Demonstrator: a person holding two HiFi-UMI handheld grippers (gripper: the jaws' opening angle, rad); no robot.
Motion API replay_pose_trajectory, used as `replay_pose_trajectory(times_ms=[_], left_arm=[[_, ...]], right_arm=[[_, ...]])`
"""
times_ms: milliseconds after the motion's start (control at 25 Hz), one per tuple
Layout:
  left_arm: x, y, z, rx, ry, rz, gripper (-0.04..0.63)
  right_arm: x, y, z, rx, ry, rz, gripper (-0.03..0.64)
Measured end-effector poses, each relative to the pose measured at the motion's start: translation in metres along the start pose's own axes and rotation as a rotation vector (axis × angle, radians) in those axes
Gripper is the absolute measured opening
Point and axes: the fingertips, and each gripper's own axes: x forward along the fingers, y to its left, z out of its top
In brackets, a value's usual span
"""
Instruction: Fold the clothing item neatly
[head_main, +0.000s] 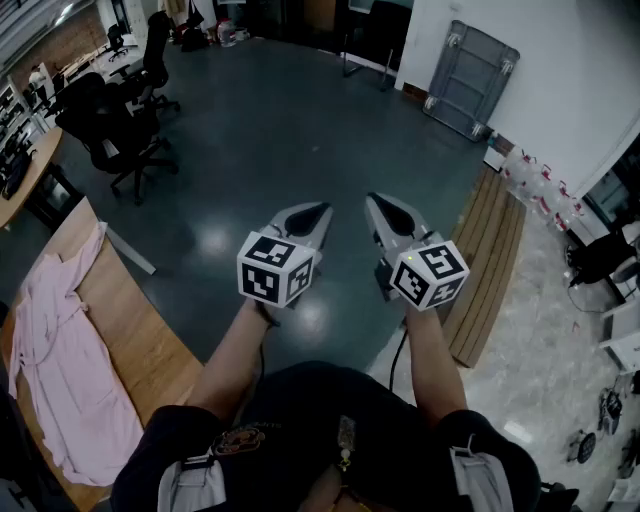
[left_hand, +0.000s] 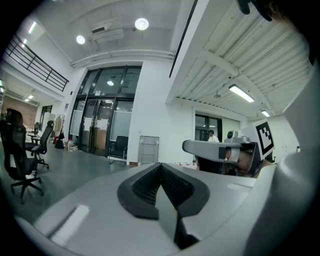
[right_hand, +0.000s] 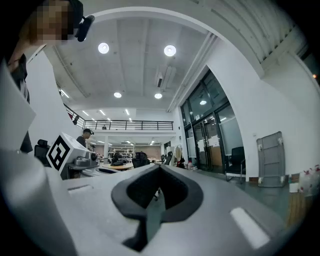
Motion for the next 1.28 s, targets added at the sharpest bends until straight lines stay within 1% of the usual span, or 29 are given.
replay_pose_trajectory(times_ms=[280, 560, 760, 1000, 1120, 1280], left_arm=[[-0.001, -0.006, 0.004, 0.005, -0.003, 0.002, 0.006], [-0.010, -0.011, 0.005, 0.010, -0.009, 0.025, 0.006], [-0.027, -0.004, 0.005, 0.016, -0.012, 0.068, 0.006], [-0.071, 0.017, -0.005, 0.021, -0.006, 0.174, 0.006], [-0.111, 0.033, -0.014, -0.003, -0.015, 0.278, 0.006], [-0.177, 0.064, -0.026, -0.021, -0.023, 0.419, 0.007]], right_arm=[[-0.006, -0.001, 0.003, 0.015, -0.017, 0.000, 0.002], [-0.010, 0.000, 0.004, 0.021, -0.018, 0.016, 0.002], [-0.005, 0.016, 0.007, -0.011, -0.025, 0.085, 0.003], [0.012, 0.048, 0.000, -0.005, -0.023, 0.203, 0.003], [0.029, 0.078, -0.012, 0.023, -0.003, 0.300, 0.002], [0.055, 0.136, -0.025, 0.039, 0.029, 0.416, 0.003]])
